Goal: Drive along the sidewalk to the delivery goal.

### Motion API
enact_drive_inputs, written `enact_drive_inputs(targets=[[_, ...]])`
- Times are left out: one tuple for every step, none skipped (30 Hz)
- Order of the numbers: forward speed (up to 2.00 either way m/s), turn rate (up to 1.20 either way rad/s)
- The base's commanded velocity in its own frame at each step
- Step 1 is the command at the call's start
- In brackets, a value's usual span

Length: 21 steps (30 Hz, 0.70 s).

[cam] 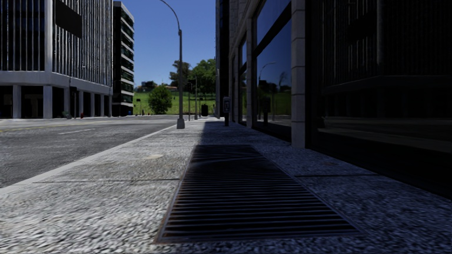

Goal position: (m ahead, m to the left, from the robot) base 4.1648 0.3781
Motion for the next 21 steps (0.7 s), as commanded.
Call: enact_drive_inputs(targets=[[1.37, 0.69], [1.37, 0.69], [1.37, 0.69], [1.37, 0.67], [1.37, 0.63], [1.37, 0.63], [1.37, 0.56], [1.37, 0.39], [1.37, 0.34], [1.37, 0.34], [1.37, 0.34], [1.37, 0.0], [1.37, 0.0], [1.37, 0.0], [1.37, 0.0], [1.37, 0.0], [1.37, 0.0], [1.37, 0.0], [1.37, 0.0], [1.37, 0.0], [1.37, 0.0]])
